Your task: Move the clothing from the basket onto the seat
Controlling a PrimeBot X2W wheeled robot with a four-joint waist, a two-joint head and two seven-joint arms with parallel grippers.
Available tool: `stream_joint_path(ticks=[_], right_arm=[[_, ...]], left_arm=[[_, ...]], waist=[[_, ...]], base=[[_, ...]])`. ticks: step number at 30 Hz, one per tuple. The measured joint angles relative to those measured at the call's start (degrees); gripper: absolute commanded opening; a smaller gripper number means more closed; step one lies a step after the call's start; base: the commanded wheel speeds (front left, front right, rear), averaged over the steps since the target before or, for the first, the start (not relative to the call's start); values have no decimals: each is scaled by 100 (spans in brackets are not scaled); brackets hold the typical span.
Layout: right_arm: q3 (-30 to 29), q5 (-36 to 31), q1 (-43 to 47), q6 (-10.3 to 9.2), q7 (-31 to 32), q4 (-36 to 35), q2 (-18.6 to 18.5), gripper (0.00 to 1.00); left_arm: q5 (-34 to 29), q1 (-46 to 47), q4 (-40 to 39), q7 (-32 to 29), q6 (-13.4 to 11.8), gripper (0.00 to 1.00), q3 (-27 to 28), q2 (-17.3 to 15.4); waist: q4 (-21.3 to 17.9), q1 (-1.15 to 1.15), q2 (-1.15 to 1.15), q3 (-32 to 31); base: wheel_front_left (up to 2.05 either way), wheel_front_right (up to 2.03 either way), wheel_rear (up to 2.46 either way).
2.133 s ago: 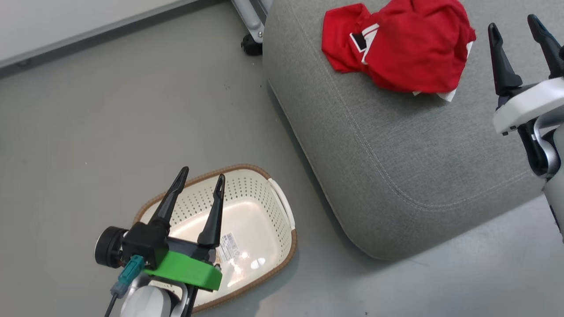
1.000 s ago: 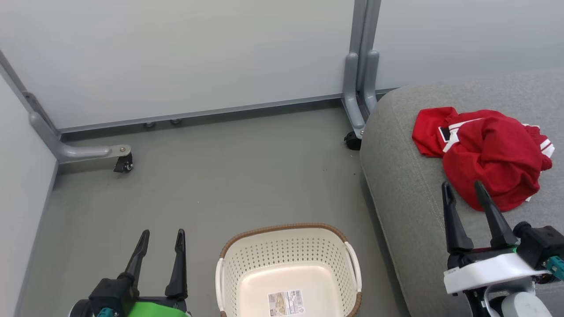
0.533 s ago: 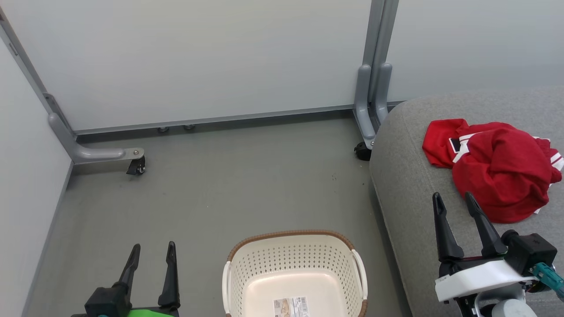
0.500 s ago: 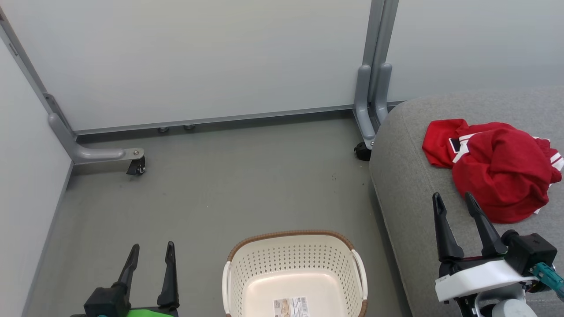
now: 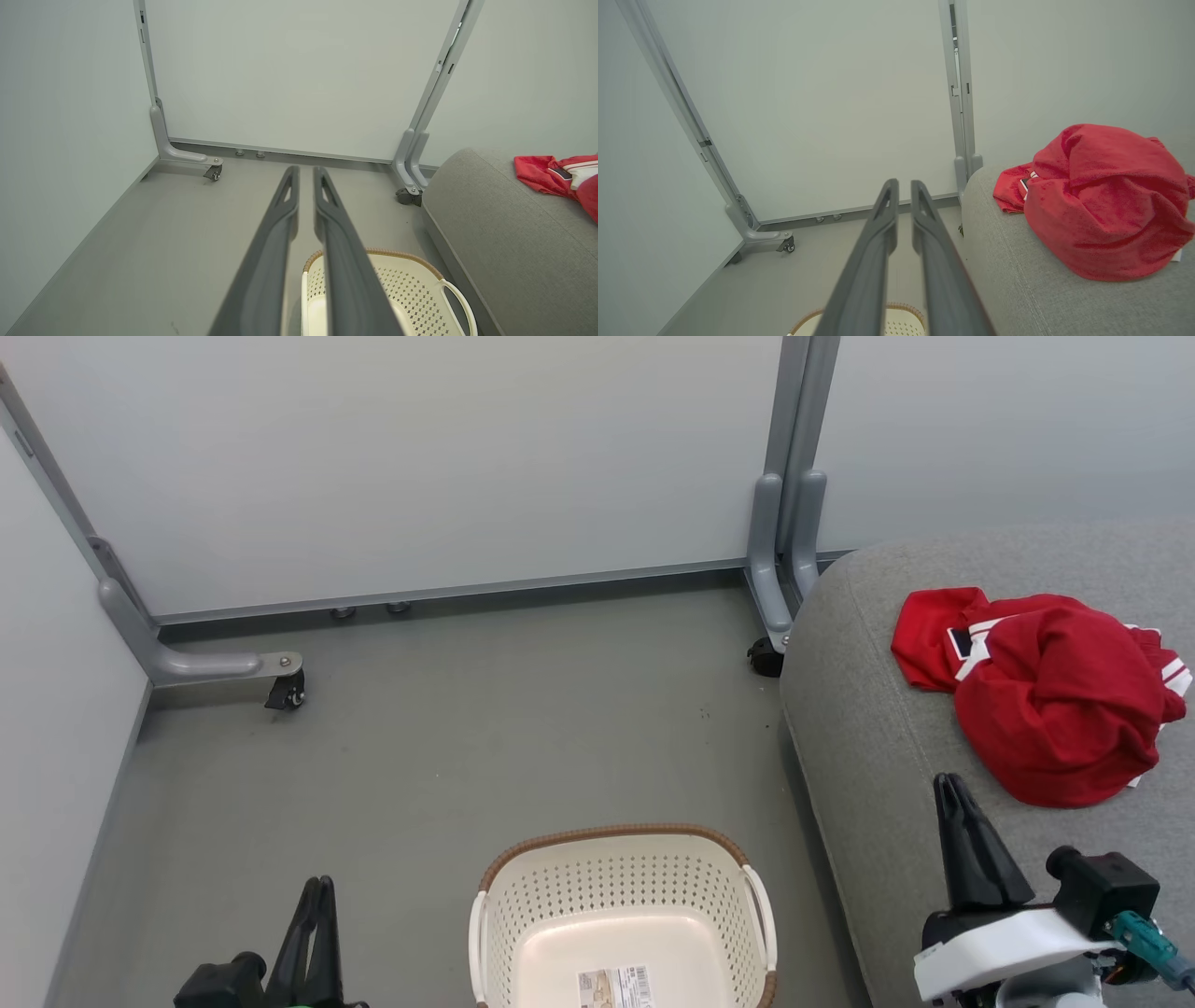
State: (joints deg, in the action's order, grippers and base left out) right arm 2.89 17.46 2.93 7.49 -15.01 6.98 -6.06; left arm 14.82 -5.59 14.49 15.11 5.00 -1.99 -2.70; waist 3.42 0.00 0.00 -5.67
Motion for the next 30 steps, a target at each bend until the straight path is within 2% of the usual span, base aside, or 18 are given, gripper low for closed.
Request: stream_joint_path(ticks=[3, 30], right_arm=[[-3, 114, 68, 0, 46, 120, 27, 0], [-316, 2635, -182, 0, 762, 320, 135, 0]], left_arm=[[92, -24, 112, -64, 1, 0, 11, 4], [2741, 272, 73, -772, 62, 0, 283, 5]], waist=[[-5, 0, 0, 8], [-81, 0, 0, 139]], base=[[0, 0, 0], [0, 0, 0]])
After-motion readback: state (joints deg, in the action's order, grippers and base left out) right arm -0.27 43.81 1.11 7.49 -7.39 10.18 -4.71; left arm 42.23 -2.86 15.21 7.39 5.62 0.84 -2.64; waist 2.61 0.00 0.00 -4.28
